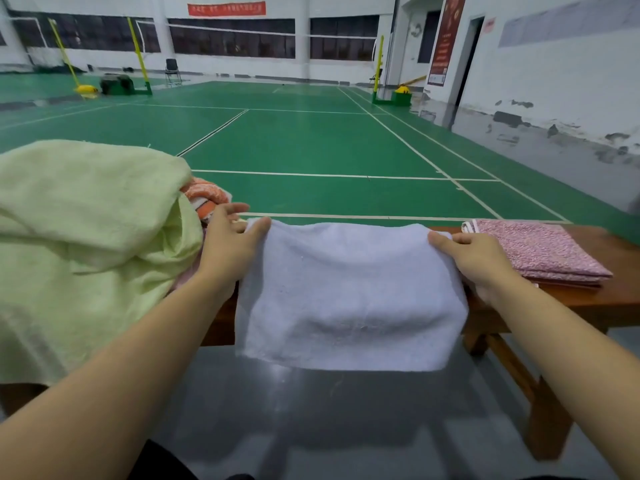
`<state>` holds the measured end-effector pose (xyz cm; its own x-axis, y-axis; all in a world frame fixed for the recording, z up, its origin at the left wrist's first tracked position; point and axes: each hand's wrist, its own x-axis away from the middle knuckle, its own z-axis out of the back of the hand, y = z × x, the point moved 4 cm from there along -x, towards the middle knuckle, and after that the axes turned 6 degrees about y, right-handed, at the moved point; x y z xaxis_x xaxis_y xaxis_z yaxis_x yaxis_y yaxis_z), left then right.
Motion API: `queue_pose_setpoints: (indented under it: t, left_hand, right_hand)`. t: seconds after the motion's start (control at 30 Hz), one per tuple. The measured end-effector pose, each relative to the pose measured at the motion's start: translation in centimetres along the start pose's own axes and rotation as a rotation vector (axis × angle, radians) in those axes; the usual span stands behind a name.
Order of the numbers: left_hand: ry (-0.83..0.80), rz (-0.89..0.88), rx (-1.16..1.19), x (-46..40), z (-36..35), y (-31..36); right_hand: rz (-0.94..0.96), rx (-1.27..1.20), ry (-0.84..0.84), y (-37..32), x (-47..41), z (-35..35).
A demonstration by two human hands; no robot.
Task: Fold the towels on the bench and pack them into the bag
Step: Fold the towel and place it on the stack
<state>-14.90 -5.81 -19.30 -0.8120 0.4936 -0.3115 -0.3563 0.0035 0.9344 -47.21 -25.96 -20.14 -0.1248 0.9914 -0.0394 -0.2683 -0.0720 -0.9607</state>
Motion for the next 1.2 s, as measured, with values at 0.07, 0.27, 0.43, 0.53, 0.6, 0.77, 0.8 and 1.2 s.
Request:
queue_pose_setpoints:
  t: [0.07,0.27,0.43,0.53,0.6,0.77,0.8,1.2]
  left_hand:
    - [0.026,-0.024,0.171,-0.1,0.1,1.0]
    - [0.193,-0.22,0.376,-0.3,1.8,6.6]
    - [0.246,-0.424,0.353,-0.4,2.2,10.4]
    - [0.218,-0.451,0.205,-1.9,1.6,11.0]
    - [0.149,-0.388,0.053,-3.6,0.6,10.2]
    - [-0.163,-0.082,-0.331,-5.5,-3.5,4.4]
    - [-0.22,-0.049,-0.454,-5.4,-4.0,2.8]
    - [-0.643,-0.432,-1.023,7.8,-11.5,2.4]
  right_hand:
    - [-0.018,-0.211,0.084,-0.8,0.2,0.4]
    - [0.107,-0.716,0.087,-5.2,1.0,1.9]
    - [0.337,-0.712,0.107,-8.8,1.0,3.4]
    - [0.462,-0.521,0.084,-9.8,0.4,3.9]
    - [0.476,-0.302,0.112,-9.4,-0.7,3.5]
    - [0.163,0.141,0.068,-2.7,-4.4,1.3]
    - [0.101,0.281,0.029,-1.1,-4.6,0.9]
    - [0.612,0.714,-0.568,-2.4,-1.2,-7.4]
